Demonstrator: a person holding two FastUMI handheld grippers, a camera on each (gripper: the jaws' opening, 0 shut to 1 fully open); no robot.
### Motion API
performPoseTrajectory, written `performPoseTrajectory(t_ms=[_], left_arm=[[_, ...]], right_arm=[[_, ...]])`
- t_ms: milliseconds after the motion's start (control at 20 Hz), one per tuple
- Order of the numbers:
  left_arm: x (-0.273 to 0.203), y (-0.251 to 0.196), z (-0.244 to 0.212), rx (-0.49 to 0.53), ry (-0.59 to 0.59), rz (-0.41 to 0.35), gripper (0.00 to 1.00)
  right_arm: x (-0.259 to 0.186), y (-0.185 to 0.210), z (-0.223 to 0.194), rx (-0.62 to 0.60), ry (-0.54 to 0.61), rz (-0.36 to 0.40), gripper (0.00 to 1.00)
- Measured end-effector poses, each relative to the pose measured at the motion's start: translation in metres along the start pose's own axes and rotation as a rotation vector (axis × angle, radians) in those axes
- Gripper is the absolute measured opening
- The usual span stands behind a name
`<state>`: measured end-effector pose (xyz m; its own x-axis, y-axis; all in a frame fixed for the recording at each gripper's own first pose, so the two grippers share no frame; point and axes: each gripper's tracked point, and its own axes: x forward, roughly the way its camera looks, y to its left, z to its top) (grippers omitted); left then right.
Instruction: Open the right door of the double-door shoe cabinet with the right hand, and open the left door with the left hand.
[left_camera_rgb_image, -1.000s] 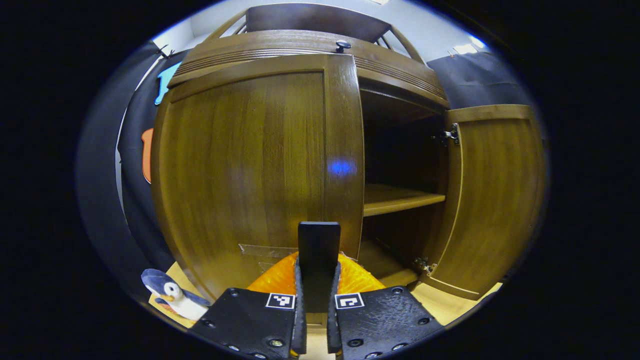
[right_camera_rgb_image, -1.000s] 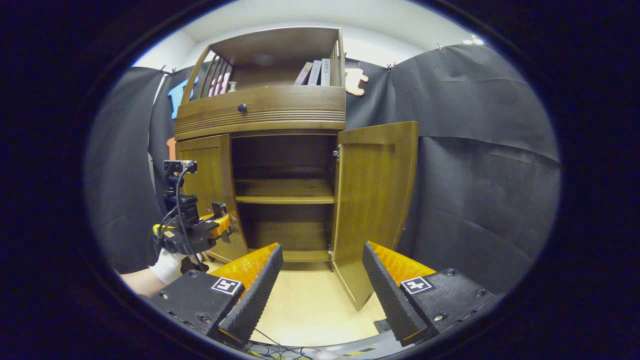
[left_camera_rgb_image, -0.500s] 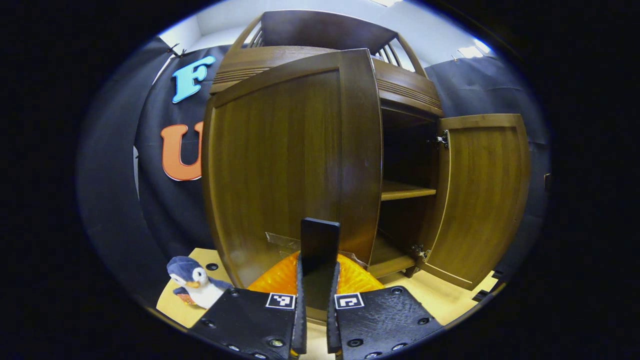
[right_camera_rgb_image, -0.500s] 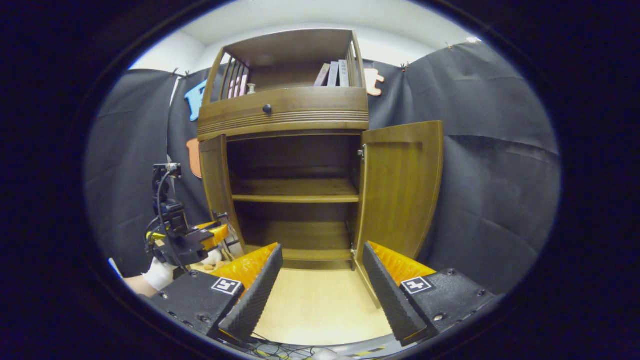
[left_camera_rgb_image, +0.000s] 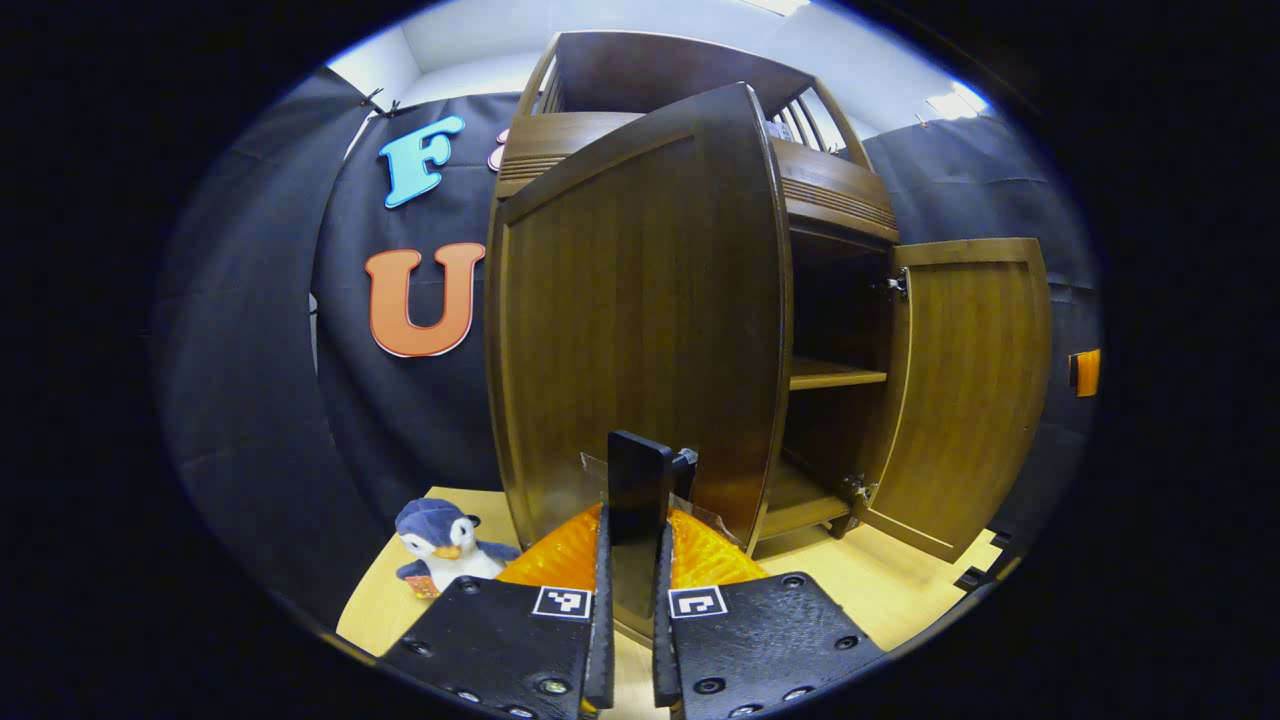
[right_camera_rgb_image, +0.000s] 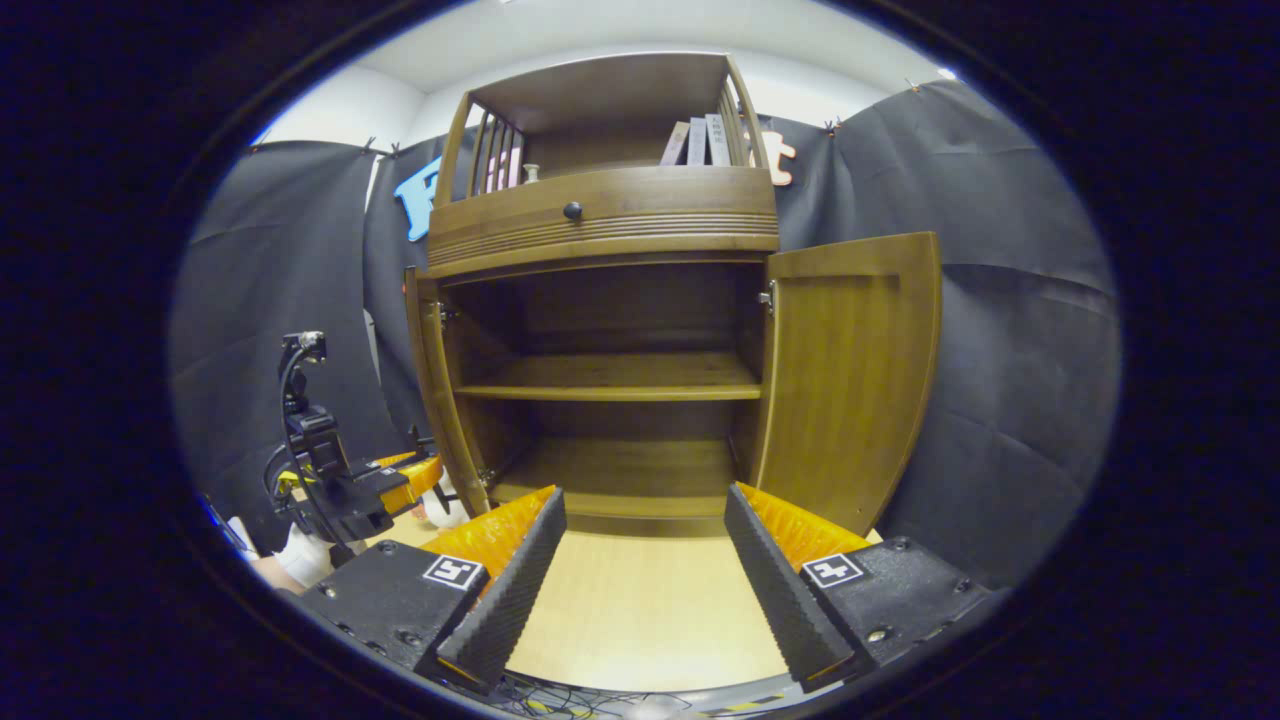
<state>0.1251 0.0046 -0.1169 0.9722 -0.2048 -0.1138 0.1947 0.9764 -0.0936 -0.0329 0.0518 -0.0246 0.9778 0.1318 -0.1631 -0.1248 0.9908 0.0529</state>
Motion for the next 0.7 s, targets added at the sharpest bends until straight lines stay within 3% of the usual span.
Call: performPoseTrajectory(t_ms=[100,600,700], left_arm=[[-0.01,0.011,0.002,-0.027,0.001,0.009,0.04],[-0.045,0.105,0.001,-0.066,-0.023,0.144,0.0],[-0.046,0.109,0.001,-0.095,-0.017,0.115,0.0]], right_arm=[[0.002,0.005,0.0,0.0,0.001,0.015,1.0],[0.01,0.028,-0.004,-0.017,0.012,0.077,1.0],[0.012,0.033,-0.005,-0.019,0.014,0.087,1.0]])
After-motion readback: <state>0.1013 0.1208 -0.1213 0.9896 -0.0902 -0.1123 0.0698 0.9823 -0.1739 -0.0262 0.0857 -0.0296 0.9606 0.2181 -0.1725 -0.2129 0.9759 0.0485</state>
